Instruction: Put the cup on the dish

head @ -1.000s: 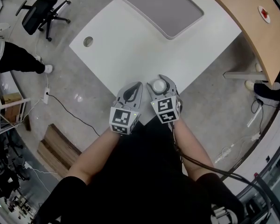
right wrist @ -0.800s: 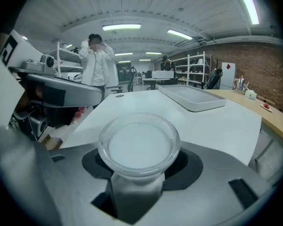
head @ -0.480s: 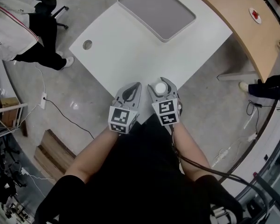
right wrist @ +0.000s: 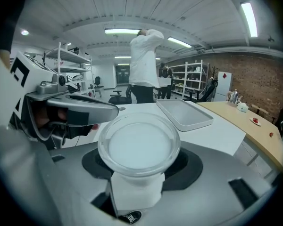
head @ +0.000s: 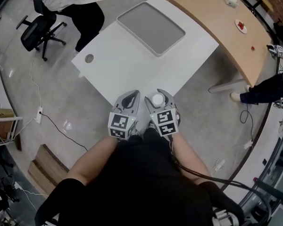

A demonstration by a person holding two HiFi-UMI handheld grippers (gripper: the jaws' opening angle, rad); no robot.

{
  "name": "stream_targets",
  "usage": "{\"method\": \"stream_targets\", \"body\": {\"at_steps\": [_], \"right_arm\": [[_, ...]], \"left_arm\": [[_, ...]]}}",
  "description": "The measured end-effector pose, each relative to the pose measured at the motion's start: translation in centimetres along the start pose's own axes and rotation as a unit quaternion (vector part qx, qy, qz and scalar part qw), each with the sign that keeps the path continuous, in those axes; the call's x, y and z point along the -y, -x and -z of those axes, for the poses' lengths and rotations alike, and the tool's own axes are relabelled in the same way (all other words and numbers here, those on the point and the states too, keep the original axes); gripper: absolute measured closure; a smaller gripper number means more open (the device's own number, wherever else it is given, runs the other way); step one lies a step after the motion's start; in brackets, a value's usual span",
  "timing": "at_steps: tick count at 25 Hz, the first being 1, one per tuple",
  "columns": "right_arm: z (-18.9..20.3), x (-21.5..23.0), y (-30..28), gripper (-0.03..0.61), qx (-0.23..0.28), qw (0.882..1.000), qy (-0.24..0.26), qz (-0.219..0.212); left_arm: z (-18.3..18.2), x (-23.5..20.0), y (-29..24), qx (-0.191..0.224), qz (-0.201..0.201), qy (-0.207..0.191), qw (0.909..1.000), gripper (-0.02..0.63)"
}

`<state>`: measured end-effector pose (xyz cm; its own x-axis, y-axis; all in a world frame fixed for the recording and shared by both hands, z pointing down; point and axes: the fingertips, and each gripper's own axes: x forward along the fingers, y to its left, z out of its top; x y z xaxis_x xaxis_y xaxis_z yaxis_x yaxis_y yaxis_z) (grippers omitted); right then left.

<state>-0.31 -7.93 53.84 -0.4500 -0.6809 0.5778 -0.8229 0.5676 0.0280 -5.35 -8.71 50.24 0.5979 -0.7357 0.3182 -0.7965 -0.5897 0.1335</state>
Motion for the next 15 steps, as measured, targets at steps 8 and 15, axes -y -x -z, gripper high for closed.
{"method": "stream_targets", "body": {"at_steps": [8,15], "right_arm": [[-4.1,-2.4,4.2,0.33,0.004,1.0,0.004,0.0],[-7.5,-4.1,7.2,0.33,0.022,1.0,-0.007,-0.004]], "left_arm": [[-4.4,-0.5,3.4,0.036,-0.003,-0.009,0.9993,0.606],[-7.5,-0.3,6.2,0.056,0.004,-0.017,0.9983,0.606]]}}
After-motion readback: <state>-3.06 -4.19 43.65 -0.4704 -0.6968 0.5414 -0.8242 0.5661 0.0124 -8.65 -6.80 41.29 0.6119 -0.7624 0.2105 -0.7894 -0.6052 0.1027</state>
